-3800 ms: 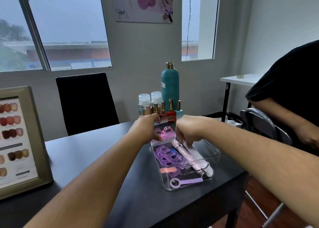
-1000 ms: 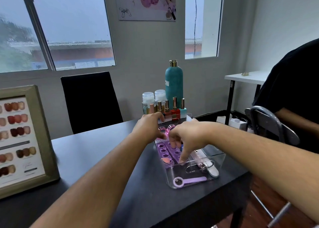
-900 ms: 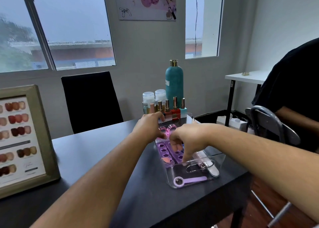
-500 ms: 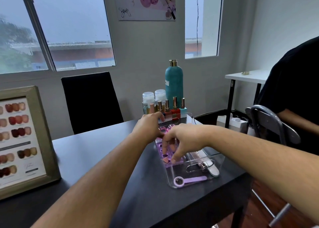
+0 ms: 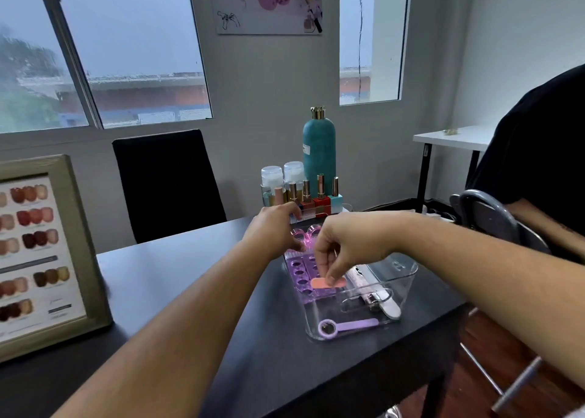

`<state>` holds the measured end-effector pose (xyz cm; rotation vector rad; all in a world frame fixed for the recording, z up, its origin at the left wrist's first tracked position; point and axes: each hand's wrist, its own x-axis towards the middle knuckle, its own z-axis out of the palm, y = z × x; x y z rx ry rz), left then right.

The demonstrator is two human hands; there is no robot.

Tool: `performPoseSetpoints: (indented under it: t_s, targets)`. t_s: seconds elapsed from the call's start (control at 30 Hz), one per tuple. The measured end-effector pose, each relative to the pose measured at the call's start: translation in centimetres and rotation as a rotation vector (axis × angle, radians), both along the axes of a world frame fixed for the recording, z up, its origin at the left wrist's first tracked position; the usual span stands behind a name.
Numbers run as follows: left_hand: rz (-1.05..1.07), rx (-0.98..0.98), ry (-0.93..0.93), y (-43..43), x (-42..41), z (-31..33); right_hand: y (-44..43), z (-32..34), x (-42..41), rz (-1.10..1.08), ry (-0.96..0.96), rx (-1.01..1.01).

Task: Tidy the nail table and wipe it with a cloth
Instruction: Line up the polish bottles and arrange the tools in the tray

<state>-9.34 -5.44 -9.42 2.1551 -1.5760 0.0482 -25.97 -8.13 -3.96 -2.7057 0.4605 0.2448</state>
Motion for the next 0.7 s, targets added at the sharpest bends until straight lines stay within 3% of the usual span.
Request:
performPoseSetpoints:
  t_s: [0.13, 0.3, 0.53, 0.7]
  targets:
    - [0.003, 0.004, -0.004, 0.1, -0.2, 0.0, 0.6, -0.8, -0.1, 0.015, 0.124, -0.056]
    - [-0.003, 0.002, 0.005, 0.1, -0.2, 0.1, -0.2, -0.2, -0.7, -0.093, -0.019, -0.082]
    - [0.004, -0.004, 0.013, -0.1, -0.1, -0.2, -0.1, -1.1, -0.9, -0.088, 0.183, -0.280]
    - [0.008, -0.009, 0.021, -0.1, -0.1, -0.2, -0.4, -1.5, -0.4, -0.102, 0.092, -0.322]
